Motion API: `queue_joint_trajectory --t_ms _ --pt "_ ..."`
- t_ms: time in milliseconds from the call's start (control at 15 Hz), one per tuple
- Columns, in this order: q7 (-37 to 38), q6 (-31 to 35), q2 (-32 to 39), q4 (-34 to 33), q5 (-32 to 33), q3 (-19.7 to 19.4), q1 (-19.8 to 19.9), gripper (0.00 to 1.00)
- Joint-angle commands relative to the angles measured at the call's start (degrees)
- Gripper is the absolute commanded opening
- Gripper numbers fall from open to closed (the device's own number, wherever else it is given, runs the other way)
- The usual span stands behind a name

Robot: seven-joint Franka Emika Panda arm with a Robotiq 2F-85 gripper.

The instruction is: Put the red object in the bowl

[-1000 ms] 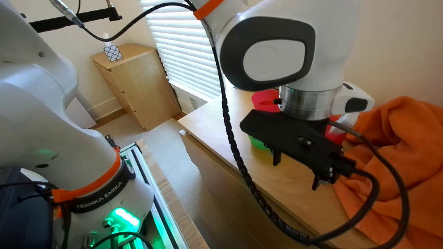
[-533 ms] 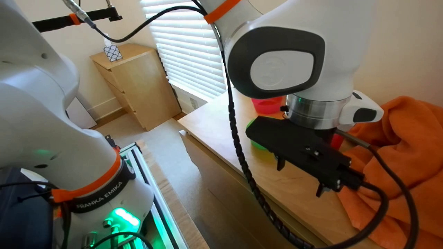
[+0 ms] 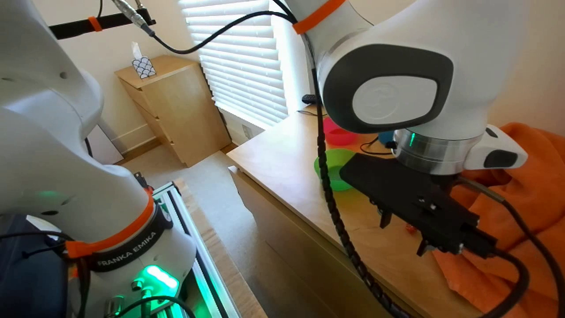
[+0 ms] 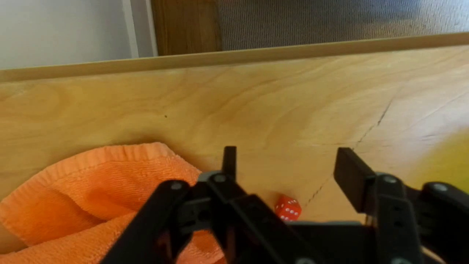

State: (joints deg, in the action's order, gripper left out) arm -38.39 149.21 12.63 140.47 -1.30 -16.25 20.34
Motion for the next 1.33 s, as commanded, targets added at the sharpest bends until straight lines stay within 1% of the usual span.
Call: queue_joint_trajectory --t_ms 0,67,133,267,333,467,600,667,733,800,867,933,1000,1067,1133,1200,1267 --pt "2.37 -1.36 3.25 -3.53 -1.3 1.67 0.97 0.54" --pt "4.42 -1.37 3.8 -4.14 -0.6 1.55 0.6 0.52" --pt "5.78 -1.74 4.22 -4.76 -0.78 1.83 0.64 0.55" --pt "8.31 -2.86 5.1 -5.88 -0.78 2.46 0.58 0.57" --pt "9.03 -3.51 5.53 -6.41 -1.15 2.97 0.72 0.59" --pt "10.33 -5.01 6.21 -7.42 -1.75 3.99 0.89 0.59" --pt "13.02 -6.1 6.65 -8.18 -1.51 4.07 0.57 0.54" --pt "14.15 -6.74 6.94 -8.6 -1.46 4.11 0.54 0.53" --pt "15.48 -7.41 7.31 -9.08 -1.34 4.03 0.44 0.47" --pt "16.96 -7.69 7.73 -9.44 -0.82 3.77 0.18 0.51" --pt "18.13 -8.04 8.15 -9.87 -0.53 3.6 0.05 0.45" --pt "18.68 -8.38 8.63 -10.29 -0.71 3.7 0.18 0.49" --pt "18.97 -8.66 9.08 -10.64 -0.94 3.91 0.3 0.48" --pt "19.17 -8.44 9.46 -10.91 -0.95 4.0 0.34 0.49" --pt "19.59 -7.85 9.93 -11.23 -0.76 3.98 0.29 0.56" --pt "19.81 -7.56 10.34 -11.57 -0.52 3.93 0.27 0.56" --pt "20.06 -7.39 10.72 -11.96 -0.35 3.88 0.26 0.6"
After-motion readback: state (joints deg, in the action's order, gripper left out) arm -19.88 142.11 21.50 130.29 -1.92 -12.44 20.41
